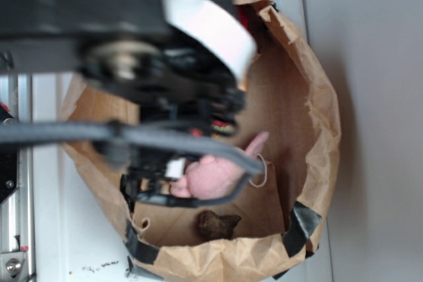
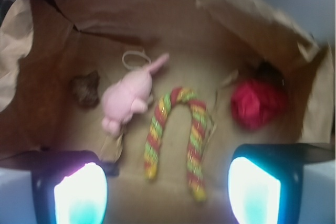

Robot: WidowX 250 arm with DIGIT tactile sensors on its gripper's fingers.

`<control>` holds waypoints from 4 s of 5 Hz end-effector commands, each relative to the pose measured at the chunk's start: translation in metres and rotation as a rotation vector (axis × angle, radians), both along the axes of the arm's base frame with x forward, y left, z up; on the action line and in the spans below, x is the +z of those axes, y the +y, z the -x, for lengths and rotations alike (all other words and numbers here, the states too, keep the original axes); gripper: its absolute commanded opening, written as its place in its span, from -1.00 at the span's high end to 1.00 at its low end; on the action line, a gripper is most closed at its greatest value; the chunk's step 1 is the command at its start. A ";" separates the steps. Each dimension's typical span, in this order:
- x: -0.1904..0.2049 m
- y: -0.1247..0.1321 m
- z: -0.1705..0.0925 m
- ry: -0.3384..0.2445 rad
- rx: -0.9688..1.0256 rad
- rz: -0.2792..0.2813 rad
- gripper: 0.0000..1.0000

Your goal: Grab the multicolored rope.

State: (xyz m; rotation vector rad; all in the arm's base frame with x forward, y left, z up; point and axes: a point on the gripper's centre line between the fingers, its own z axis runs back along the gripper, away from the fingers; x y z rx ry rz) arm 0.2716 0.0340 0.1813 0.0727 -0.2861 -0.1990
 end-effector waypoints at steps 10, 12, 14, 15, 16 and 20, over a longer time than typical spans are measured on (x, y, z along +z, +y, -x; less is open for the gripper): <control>-0.077 0.009 -0.002 0.016 -0.104 0.013 -1.00; -0.072 0.024 -0.014 0.016 -0.084 0.036 -1.00; -0.078 0.033 -0.002 -0.025 -0.096 -0.006 -1.00; -0.090 0.038 0.003 -0.049 -0.129 -0.024 -1.00; -0.094 0.041 0.006 -0.059 -0.147 -0.020 -1.00; -0.124 0.044 0.008 -0.086 -0.203 -0.126 -1.00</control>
